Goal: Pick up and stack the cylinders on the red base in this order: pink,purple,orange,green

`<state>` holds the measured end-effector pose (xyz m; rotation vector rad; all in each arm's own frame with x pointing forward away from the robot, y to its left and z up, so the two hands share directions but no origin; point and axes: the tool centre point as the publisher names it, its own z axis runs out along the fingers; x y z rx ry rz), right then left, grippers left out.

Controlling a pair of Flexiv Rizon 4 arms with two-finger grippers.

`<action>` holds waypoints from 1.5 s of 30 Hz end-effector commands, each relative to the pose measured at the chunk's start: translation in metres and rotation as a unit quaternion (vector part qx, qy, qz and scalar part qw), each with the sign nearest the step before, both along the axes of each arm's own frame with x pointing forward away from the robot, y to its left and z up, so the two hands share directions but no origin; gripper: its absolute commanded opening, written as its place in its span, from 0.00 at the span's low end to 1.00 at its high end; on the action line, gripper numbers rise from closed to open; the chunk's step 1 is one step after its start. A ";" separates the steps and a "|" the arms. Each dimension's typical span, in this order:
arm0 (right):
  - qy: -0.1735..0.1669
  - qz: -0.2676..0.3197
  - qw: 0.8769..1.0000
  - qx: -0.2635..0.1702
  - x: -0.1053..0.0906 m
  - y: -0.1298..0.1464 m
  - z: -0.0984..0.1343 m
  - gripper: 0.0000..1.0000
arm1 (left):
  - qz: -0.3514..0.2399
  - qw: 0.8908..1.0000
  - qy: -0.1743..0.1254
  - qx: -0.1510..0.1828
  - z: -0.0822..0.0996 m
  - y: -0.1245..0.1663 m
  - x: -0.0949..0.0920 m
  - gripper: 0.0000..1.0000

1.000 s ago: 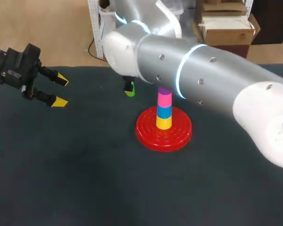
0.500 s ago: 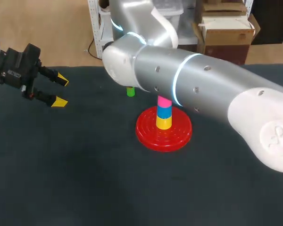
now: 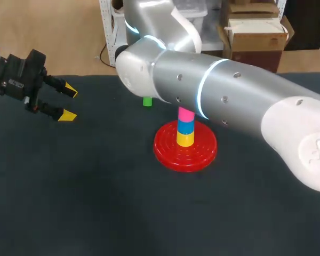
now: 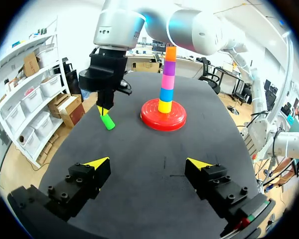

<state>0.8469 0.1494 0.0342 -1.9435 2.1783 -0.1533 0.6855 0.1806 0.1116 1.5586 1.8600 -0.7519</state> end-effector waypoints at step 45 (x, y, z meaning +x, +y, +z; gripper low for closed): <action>0.310 0.034 0.950 -0.005 -0.010 -0.001 -0.024 0.66 | 0.001 1.000 -0.003 -0.001 -0.001 0.000 -0.001 1.00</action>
